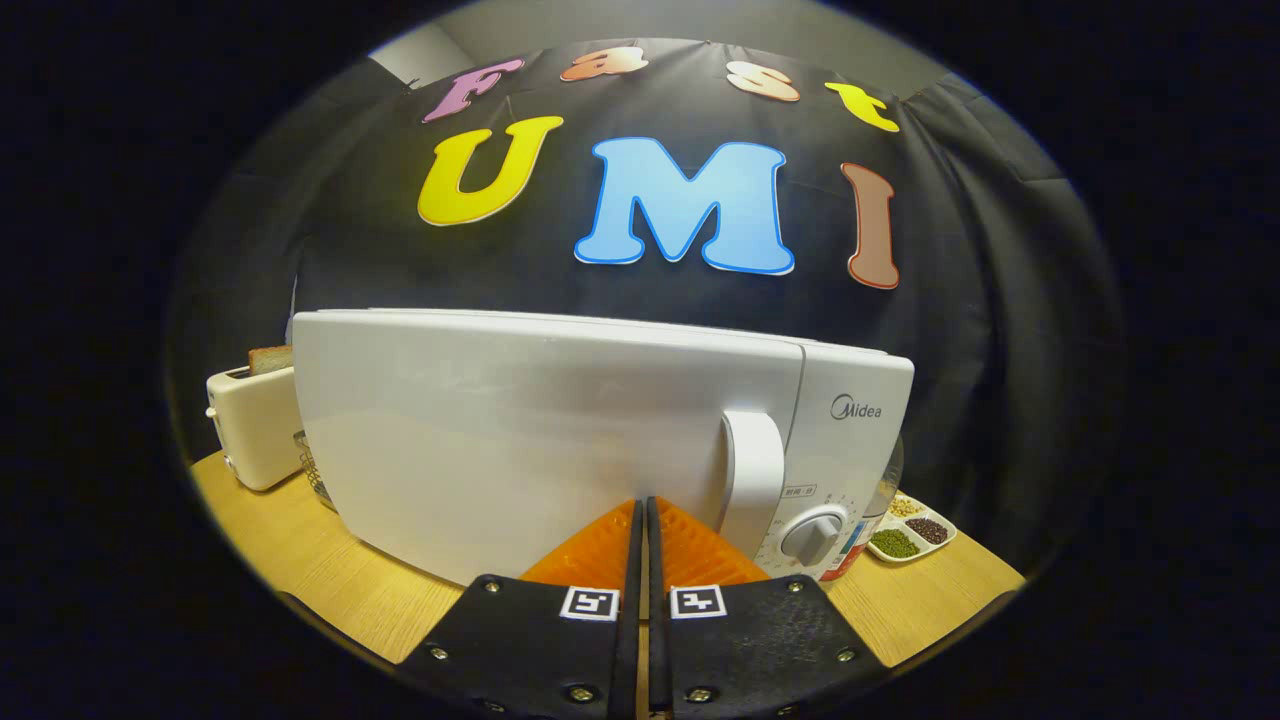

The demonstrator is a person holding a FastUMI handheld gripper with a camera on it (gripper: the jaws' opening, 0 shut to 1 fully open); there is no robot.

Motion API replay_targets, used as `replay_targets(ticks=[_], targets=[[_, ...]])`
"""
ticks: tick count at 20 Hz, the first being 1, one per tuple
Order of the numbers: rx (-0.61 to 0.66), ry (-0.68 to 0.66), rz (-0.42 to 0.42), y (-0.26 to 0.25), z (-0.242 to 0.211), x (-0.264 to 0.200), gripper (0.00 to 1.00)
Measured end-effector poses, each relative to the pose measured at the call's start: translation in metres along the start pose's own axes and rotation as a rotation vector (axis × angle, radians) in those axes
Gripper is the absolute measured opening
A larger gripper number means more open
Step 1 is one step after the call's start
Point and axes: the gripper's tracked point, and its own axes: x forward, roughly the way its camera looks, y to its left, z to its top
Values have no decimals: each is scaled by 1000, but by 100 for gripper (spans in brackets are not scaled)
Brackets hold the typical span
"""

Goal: Open the microwave, put the food inside, and close the microwave door.

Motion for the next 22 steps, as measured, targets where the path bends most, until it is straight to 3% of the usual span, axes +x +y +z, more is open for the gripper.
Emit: replay_targets(ticks=[7, 14, 18, 22], targets=[[39, -26, 110, 13, 34, -79, 5], [46, -97, 259, 25, 119, -190, 5], [13, -188, 264, 19, 175, -238, 5], [12, -206, 285, 24, 203, -268, 5]])
